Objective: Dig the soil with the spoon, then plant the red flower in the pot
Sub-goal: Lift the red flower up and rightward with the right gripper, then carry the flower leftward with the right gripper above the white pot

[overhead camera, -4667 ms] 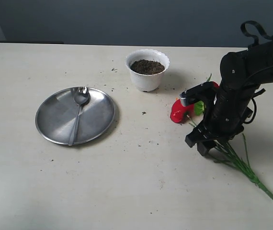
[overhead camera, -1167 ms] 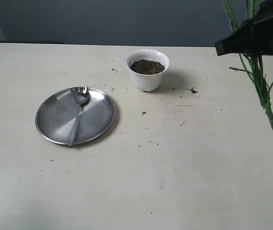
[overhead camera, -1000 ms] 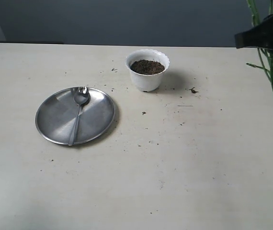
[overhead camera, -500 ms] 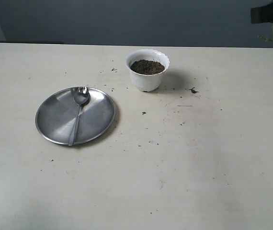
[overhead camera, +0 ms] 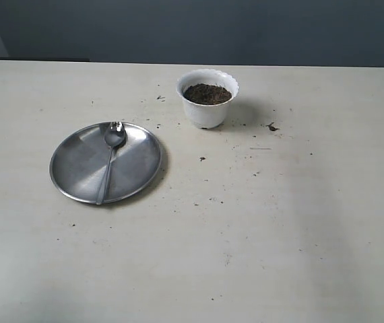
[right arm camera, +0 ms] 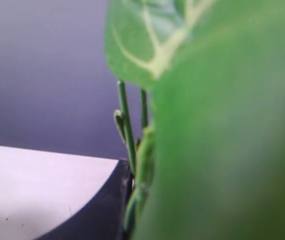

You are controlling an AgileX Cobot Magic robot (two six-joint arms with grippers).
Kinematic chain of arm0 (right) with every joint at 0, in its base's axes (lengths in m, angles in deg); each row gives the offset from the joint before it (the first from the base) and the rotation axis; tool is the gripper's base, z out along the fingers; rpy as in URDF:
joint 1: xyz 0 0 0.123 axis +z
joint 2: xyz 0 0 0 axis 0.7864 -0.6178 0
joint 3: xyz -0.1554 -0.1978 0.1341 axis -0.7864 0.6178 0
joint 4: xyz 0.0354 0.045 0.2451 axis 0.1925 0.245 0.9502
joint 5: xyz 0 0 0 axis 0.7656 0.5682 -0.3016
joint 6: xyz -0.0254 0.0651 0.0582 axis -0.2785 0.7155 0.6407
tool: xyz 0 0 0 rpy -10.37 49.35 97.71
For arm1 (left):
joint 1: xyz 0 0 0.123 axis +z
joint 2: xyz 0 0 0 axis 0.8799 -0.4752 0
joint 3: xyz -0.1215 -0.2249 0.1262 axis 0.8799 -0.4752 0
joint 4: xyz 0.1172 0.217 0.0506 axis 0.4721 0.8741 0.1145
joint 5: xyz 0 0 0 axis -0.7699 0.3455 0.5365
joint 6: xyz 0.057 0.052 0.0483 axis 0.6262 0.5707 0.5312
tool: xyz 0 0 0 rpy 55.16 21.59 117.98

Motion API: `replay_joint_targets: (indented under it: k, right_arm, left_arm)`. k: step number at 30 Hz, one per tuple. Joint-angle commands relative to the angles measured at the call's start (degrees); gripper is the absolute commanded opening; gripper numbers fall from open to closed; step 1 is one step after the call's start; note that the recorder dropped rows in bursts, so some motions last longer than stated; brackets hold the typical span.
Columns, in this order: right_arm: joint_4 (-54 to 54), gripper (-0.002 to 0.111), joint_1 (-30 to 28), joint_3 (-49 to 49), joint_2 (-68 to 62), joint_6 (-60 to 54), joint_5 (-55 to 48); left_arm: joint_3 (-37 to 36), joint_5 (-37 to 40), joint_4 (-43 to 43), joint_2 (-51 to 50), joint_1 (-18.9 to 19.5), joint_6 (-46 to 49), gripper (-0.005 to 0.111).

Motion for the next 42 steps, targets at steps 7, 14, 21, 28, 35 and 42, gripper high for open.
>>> replay_joint_targets:
  k: [7, 14, 21, 28, 35, 42]
  right_arm:
    - [-0.9, -0.001, 2.9, 0.1, -5.7, 1.4, 9.5]
    - [-5.6, -0.001, 5.2, 0.1, -8.2, 7.1, 15.7]
    - [-22.7, -0.001, 5.1, -0.6, -10.5, 24.4, 25.3]
    - [-42.5, -0.001, 5.1, -7.5, -16.6, 41.9, 28.2]
    - [-64.2, -0.001, 5.1, -17.2, -22.5, 59.9, 38.5]
    - [-81.6, -0.001, 4.5, -26.4, -28.4, 73.7, 44.9]
  left_arm:
    - [-0.3, -0.4, 0.3, 0.3, 0.0, 0.0, 0.0]
    - [-0.3, -0.4, 0.3, 0.3, 0.0, 0.0, 0.0]
    - [-0.3, -0.4, 0.3, 0.3, 0.0, 0.0, 0.0]
    - [-0.3, -0.4, 0.3, 0.3, 0.0, 0.0, 0.0]
    - [-0.3, -0.4, 0.3, 0.3, 0.0, 0.0, 0.0]
    - [-0.3, -0.4, 0.3, 0.3, 0.0, 0.0, 0.0]
